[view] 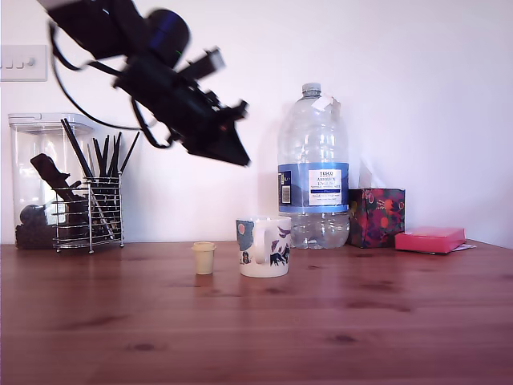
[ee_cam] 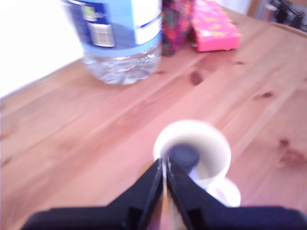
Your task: Pick up the coffee capsules from the table one by one and drop them inside the nearest coffee cup
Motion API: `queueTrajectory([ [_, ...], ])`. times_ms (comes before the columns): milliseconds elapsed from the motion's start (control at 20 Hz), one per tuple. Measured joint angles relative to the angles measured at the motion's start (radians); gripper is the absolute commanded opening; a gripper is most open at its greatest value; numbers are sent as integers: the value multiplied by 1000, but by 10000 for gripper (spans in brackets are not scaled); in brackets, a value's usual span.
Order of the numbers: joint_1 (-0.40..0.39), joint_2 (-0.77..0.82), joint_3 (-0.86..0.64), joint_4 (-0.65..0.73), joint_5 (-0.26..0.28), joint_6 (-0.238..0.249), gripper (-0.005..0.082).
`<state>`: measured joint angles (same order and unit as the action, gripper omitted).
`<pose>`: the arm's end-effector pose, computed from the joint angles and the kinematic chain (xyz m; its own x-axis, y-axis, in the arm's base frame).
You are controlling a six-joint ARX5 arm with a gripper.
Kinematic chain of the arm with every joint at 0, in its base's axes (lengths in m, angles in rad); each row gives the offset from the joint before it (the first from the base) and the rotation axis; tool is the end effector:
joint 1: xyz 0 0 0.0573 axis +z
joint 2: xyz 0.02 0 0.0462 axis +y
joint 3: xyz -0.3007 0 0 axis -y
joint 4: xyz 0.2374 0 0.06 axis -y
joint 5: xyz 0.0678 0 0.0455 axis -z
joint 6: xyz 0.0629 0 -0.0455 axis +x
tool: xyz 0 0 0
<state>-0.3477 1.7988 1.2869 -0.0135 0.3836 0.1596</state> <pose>0.3995 -0.1698 0.2692 0.6267 -0.6252 -0.4651 0.6874 0.7247 -0.0478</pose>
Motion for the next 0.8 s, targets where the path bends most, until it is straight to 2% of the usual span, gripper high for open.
queueTrajectory([
  [100,24,-74,-147,101,1,-9,-20],
  [350,27,-191,-460,389,10,-52,-20],
  [600,27,-192,-546,421,9,-51,-6],
  [650,27,-192,-546,427,9,-51,40],
  [700,27,-192,-546,426,9,-51,156],
  [800,27,-192,-546,437,8,-51,561],
])
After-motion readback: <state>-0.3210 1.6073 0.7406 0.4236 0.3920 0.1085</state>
